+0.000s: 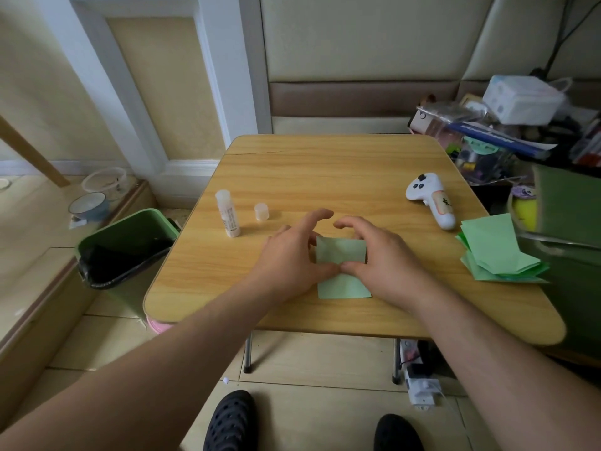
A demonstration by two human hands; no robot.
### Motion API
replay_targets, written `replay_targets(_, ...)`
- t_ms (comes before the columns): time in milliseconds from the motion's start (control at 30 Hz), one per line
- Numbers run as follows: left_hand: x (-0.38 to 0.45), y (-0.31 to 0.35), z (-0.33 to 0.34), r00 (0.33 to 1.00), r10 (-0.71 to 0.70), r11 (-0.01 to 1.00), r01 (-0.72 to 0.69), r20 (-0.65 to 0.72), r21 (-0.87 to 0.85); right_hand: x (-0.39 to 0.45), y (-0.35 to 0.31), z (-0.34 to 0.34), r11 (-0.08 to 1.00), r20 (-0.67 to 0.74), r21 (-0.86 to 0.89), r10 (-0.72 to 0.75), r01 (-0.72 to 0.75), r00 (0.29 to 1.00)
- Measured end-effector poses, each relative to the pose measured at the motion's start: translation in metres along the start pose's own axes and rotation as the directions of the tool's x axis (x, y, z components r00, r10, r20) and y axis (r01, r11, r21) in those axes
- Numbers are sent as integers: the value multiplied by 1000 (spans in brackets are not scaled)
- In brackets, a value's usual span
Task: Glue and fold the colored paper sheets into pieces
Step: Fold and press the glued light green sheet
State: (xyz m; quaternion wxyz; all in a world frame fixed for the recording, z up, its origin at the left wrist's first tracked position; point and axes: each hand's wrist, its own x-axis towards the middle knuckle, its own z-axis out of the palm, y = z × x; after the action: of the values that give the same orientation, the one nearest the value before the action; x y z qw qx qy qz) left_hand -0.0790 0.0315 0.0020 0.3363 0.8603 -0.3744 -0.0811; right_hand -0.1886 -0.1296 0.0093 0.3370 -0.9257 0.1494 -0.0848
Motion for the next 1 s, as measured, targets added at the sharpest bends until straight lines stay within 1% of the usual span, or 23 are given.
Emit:
replay_targets(67,3,-3,-1,1000,-6,1000,6,-3,16,2,3,1,1000,-10,-9,1,-1,1000)
replay_targets(200,5,-11,-9,999,-30,999,30,9,25,5,13,-7,997,-23,-39,61,-62,998)
replay_targets(300,5,-10,-6,999,-33,999,33,3,15,5,11,-5,998,-21,-44,34,-35,999)
replay_targets(433,4,-6,2,999,14,991,-10,-32,132,6,5,4,995,-11,-98,-12,11,1000)
replay_targets(533,5,-10,-1,999,1,986,7,-48,168,9,10,-1,993,-21,-120,11,-13,1000)
replay_targets(633,6,-14,-3,998,-21,989,29,-55,142,11,16,-5,993,-47,-114,38,-43,998)
replay_targets(767,5,-5,3,997,-13,986,24,-71,162,11,10,8,997,-60,-71,1,-5,998)
replay_targets(867,6,-2,4,996,-28,978,44,-82,205,13,9,10,993,-63,-119,-24,16,998)
replay_targets(933,6,-4,1,996,-47,973,63,-78,220,14,13,4,988,-65,-153,-3,-7,998)
replay_targets(1000,6,-6,-1,996,-63,974,76,-67,214,15,18,-1,989,-76,-149,12,-24,997)
